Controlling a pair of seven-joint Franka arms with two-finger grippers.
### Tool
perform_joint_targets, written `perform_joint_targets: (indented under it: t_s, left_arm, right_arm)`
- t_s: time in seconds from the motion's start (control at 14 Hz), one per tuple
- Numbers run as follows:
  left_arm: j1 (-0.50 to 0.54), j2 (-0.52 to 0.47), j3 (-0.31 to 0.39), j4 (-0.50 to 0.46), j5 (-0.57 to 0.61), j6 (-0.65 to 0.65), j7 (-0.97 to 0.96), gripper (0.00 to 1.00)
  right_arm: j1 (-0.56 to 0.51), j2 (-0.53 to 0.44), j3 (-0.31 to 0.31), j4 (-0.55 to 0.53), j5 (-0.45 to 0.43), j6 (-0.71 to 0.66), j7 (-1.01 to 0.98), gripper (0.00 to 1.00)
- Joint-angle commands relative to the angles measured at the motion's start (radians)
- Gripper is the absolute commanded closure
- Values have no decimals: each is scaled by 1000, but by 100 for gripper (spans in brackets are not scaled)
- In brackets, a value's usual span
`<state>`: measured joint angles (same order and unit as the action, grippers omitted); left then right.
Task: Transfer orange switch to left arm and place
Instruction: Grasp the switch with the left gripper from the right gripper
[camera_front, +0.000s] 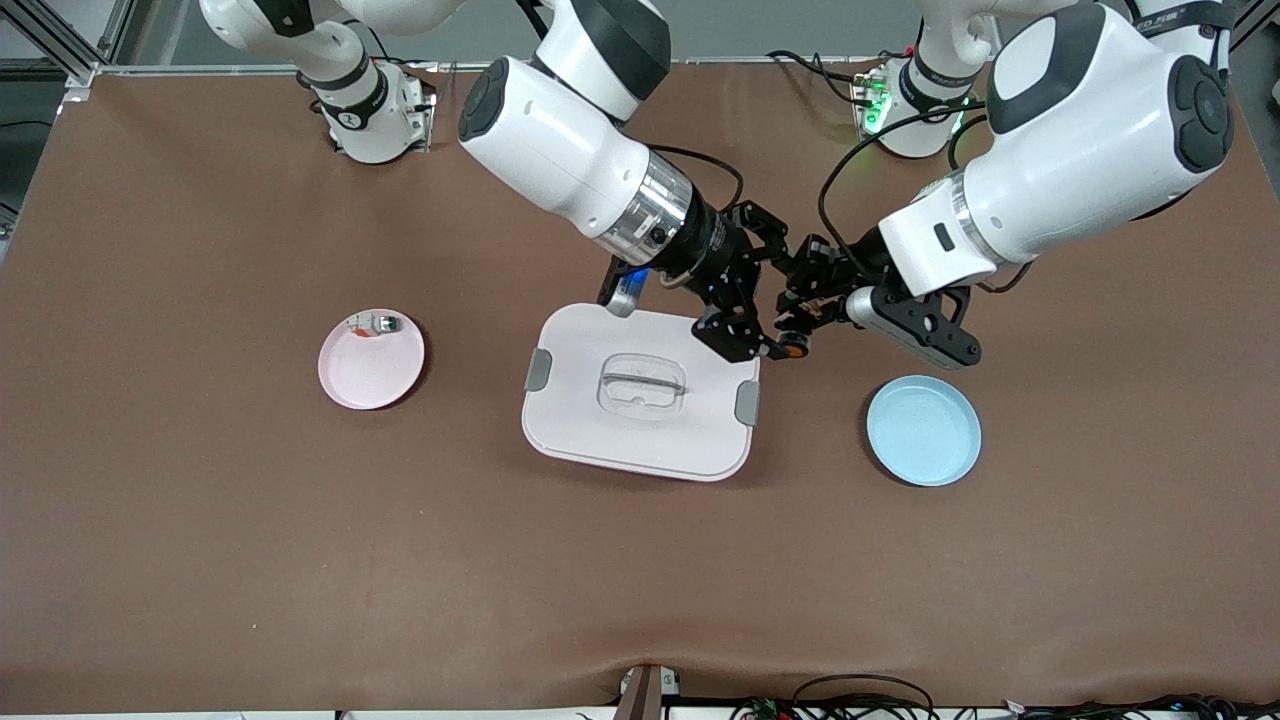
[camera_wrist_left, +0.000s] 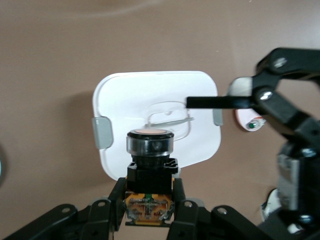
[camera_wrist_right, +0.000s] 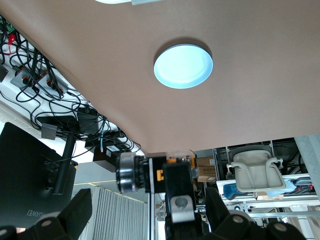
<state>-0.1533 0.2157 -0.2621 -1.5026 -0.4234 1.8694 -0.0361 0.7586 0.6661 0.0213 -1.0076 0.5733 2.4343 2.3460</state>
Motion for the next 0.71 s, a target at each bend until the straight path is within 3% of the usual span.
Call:
perform_joint_targets:
  t_s: [0.0,0.14,0.64]
  left_arm:
    - [3,-2,1,2,58,-25,18,100]
    - [14,-1,1,-1,121,-71,82,100]
    - [78,2,4,-119,357,-105,416,100]
  right_arm:
    - [-10,7,0,29,-93,-84,15,0]
    - [-37,1,0,30,-102,-209,-86,0]
    - [-94,-20,-7,30,-107,-549,-1001,0]
